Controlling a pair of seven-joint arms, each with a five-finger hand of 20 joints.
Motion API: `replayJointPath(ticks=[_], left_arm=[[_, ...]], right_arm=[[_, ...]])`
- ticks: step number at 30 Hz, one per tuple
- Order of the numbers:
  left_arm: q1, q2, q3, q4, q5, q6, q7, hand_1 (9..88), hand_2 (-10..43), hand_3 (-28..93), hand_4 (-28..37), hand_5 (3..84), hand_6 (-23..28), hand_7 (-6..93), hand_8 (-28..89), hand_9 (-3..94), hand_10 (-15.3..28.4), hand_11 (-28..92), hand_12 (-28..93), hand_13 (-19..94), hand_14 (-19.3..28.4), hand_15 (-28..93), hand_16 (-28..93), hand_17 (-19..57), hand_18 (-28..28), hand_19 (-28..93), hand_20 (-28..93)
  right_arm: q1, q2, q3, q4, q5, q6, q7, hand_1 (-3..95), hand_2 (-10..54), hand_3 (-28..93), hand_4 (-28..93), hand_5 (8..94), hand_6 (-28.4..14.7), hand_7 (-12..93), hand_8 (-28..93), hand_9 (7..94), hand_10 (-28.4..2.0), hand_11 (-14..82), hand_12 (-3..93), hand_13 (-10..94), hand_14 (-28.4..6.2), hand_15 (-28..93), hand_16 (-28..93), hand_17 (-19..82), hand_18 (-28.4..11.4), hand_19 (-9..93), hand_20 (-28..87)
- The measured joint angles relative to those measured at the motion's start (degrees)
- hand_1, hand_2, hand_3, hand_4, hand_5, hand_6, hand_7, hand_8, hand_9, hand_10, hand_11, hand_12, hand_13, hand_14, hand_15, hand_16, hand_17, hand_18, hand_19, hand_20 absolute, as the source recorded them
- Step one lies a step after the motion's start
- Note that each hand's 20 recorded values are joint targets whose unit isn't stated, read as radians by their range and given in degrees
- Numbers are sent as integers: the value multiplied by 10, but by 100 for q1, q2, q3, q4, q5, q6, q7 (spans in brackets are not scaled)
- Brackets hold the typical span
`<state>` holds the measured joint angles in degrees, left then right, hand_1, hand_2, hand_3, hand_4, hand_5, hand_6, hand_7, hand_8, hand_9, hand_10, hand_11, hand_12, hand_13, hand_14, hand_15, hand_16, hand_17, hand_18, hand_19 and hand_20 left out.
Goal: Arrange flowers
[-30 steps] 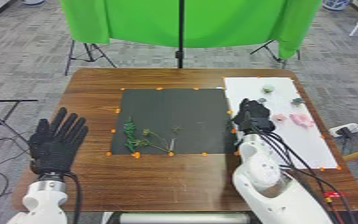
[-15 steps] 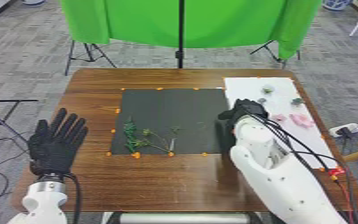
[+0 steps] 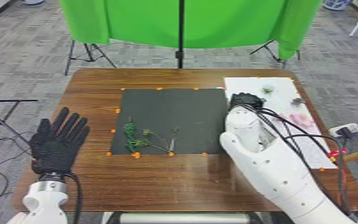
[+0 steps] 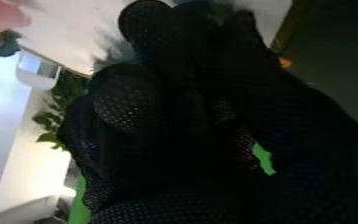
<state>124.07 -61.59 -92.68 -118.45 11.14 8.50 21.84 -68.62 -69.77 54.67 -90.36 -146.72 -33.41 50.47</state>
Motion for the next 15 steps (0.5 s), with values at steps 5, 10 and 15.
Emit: replayJointPath(ticks=[5,10,15], left_arm=[[1,12,-15,0,-57,-10,0,261,68,762,-283,345,92,74,-90,276,154,108,80,189,153,175,-32,-88,123,246,73],[2,13,-14,2,-84,-11,0,261,71,760,-283,345,91,74,-90,279,153,111,80,192,152,179,-33,-88,123,246,73],[7,13,-13,2,-87,-14,8,259,73,761,-283,345,90,76,-92,280,152,111,78,192,152,181,-36,-87,123,245,72]], right_arm=[[-155,13,96,-91,-70,218,-18,575,-95,789,-216,869,-42,204,231,937,-127,139,386,813,-101,581,420,459,-284,932,719],[-467,118,270,-298,-31,785,-41,546,-95,814,-182,856,-34,215,277,937,-119,140,405,811,-102,587,416,464,-284,932,727],[-1049,373,489,-822,75,1659,-79,508,-95,844,-140,844,-26,237,289,937,-108,143,425,806,-102,603,413,472,-284,932,737]])
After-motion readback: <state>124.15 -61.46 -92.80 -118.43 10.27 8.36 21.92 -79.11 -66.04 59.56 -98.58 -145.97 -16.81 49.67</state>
